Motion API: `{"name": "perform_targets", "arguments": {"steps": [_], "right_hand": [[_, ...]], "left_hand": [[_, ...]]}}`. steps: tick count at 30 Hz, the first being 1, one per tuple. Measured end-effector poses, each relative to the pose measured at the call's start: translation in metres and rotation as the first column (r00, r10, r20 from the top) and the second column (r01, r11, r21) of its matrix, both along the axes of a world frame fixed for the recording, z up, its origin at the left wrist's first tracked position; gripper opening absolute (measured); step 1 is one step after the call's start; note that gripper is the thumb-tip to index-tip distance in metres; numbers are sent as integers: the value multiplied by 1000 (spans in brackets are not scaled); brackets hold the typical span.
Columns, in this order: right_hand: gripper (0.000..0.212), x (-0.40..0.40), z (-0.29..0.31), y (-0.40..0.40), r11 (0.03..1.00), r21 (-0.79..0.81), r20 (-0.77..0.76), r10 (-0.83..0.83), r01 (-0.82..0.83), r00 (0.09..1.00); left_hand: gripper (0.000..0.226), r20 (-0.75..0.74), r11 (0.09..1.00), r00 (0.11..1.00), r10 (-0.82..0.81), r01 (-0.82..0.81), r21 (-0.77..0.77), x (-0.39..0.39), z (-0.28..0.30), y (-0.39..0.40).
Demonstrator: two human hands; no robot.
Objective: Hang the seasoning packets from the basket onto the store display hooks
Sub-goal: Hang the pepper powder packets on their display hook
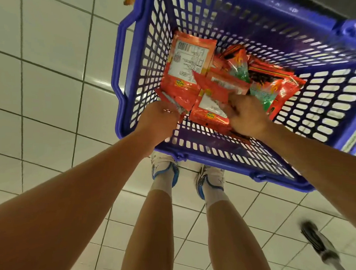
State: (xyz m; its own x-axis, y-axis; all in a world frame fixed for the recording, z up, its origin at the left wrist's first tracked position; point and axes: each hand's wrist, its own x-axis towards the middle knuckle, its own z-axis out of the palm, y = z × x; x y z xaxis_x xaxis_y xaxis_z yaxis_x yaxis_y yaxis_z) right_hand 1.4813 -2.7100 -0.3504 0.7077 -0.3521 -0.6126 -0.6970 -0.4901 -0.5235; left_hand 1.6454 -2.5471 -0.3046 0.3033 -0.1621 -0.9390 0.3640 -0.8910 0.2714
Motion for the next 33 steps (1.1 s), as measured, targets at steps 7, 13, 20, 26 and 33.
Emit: {"name": "perform_targets", "arguments": {"steps": [7, 13, 20, 26, 33], "right_hand": [[16, 29, 35, 15, 446, 693, -288, -549, 566, 785], [104, -3, -52, -4, 742, -176, -388, 552, -647, 738], [86, -33, -76, -10, 539, -313, -422, 658, -782, 623], [38, -22, -3, -9, 975, -201, 3, 99, -96, 995], [22, 14, 103, -21, 391, 369, -70, -893, 843, 445]], "left_hand": [[28, -50, 956, 968, 247, -252, -150, 6, 7, -8], [21, 119, 969, 972, 203, -182, -170, 13, -14, -6], [22, 155, 973, 971, 182, -154, -173, 16, -26, -1], [32, 84, 949, 960, 267, -247, -195, 21, 10, -7], [25, -46, 916, 931, 361, -363, -169, 18, 97, -17]]}}
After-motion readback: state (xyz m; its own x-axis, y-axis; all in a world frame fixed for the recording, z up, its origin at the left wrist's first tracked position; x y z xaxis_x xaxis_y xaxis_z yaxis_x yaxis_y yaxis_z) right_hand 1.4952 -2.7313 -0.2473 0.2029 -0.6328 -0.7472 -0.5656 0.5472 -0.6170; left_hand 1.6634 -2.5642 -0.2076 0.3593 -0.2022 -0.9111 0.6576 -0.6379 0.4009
